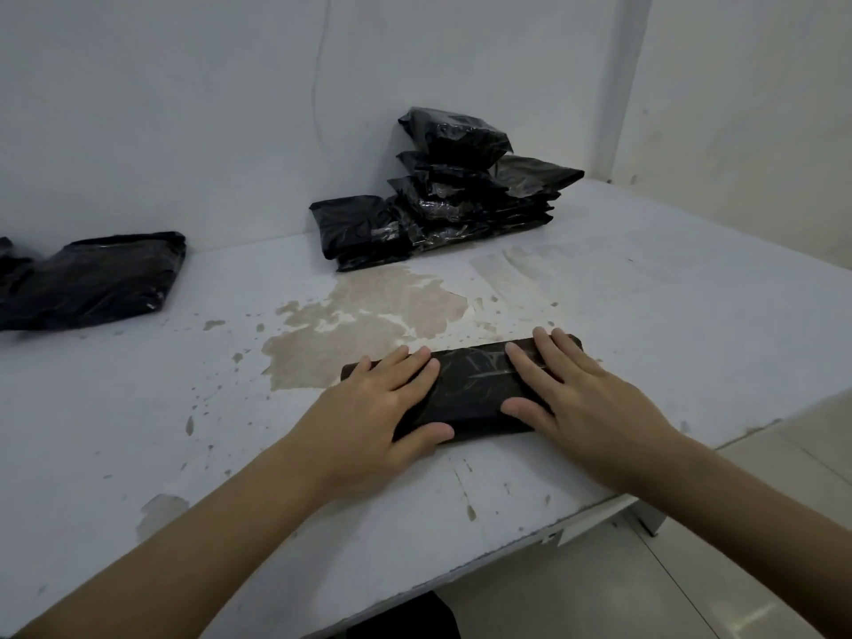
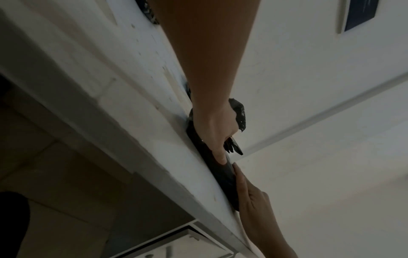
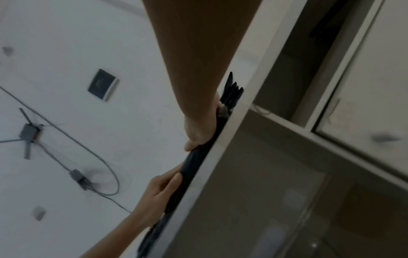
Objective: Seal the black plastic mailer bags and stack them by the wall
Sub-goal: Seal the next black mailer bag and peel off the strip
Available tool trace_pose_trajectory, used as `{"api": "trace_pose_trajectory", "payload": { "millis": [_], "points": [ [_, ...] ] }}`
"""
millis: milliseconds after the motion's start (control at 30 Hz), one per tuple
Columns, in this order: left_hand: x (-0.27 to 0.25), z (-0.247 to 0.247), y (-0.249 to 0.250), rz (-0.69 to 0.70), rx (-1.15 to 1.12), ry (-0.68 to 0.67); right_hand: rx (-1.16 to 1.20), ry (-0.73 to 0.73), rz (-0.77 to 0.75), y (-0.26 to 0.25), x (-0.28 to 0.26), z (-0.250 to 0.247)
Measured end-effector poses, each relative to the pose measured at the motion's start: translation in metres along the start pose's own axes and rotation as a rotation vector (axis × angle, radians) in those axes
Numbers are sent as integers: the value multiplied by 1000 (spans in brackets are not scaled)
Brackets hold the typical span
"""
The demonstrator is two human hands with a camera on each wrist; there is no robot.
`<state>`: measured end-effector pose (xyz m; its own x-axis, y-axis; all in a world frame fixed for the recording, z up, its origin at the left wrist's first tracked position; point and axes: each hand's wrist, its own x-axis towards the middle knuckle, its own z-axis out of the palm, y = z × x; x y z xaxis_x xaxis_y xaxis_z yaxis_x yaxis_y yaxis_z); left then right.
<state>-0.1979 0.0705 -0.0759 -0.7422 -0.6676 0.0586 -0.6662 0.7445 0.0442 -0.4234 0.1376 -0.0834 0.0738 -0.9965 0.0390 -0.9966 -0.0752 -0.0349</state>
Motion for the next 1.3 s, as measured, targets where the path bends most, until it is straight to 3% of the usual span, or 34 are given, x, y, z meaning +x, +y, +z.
{"api": "trace_pose_trajectory", "payload": {
  "millis": [133, 233, 333, 400, 500, 600, 867, 967, 1067, 1167, 1300],
  "points": [
    [-1, 1, 4, -29, 26, 60, -26, -34, -57, 16, 8, 6],
    [-4, 9, 3, -12, -70, 122, 96, 98, -86, 15, 7, -3],
    [-3, 9, 7, -22, 32, 266, 287, 68, 38, 12, 1, -3],
    [2, 6, 13, -3, 45, 291, 414, 144, 111, 3, 2, -1],
    [7, 5, 11, 59, -95, 327, 366, 253, 179, -8, 9, 6],
    [7, 10, 4, 152, -134, 353, 304, 241, 204, -11, 9, 7],
    [31, -8, 1, 230, -131, 161, 260, 167, 190, 1, 11, -16],
    [37, -5, -1, 344, -184, 205, 328, 227, 156, 9, 15, -16],
    [41, -1, -4, 397, -275, 117, 464, 311, 164, 18, 26, -16],
    [40, -2, -3, 357, -419, 83, 531, 327, 217, 24, 39, -23],
    [37, -4, -5, 328, -455, 39, 678, 193, 332, 40, 56, -41]
  ]
}}
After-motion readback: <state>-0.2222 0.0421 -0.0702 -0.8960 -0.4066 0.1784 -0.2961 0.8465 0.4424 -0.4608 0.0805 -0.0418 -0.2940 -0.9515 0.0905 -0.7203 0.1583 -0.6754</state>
